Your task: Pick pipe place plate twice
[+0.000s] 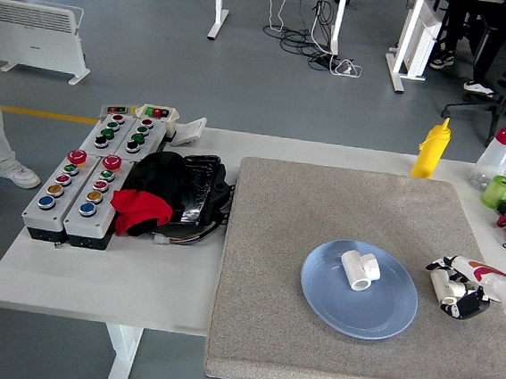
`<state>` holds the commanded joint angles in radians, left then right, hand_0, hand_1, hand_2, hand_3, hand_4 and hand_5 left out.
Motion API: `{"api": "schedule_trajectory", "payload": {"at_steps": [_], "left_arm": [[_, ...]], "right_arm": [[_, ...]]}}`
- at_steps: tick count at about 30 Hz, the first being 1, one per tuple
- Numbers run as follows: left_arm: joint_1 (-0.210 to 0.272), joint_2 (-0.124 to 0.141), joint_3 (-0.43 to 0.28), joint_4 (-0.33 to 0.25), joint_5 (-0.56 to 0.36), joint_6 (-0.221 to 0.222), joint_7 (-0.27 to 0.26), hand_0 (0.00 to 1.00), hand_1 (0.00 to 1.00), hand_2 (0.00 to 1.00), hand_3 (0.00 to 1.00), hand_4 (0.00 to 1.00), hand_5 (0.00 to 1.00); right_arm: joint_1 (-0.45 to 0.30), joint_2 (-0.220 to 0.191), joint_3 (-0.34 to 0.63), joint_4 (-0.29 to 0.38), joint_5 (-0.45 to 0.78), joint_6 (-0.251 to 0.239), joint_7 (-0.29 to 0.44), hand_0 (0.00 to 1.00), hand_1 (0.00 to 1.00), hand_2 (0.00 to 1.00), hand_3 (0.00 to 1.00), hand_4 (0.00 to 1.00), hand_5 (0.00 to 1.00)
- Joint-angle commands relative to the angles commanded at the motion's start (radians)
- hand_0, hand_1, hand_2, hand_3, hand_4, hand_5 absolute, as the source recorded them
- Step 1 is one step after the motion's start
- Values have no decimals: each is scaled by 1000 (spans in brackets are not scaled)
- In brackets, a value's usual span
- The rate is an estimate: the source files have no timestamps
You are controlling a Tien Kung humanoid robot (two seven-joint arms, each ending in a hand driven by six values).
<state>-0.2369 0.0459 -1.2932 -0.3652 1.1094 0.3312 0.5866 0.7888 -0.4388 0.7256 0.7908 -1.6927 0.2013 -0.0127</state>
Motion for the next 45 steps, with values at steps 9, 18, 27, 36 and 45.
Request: {"api": "schedule_trajectory", "payload": {"at_steps": [9,18,27,36,45], "left_arm": [[-2,-1,0,0,0,0,0,658,642,612,620,379,998],[-2,-1,-1,1,0,-1,-2,658,642,612,620,380,998],[-1,-1,-4,0,4,-2,1,658,642,612,620,380,998],[9,-2,-8,-2,12,-3,7,658,643,612,620,379,998],[15,-1,-13,-2,22,-5,9,659,642,612,618,379,998]], "right_arm": [[-6,-5,7,-8,-3,5,2,517,513,523,693,711,89],[-14,-26,59,40,-7,13,1,512,513,519,688,704,85],[-14,-43,99,138,-3,22,-12,504,511,520,683,685,70],[-7,-10,106,244,22,39,-35,505,512,521,684,673,59],[-23,-11,52,382,59,66,-74,522,524,528,690,671,60]]}}
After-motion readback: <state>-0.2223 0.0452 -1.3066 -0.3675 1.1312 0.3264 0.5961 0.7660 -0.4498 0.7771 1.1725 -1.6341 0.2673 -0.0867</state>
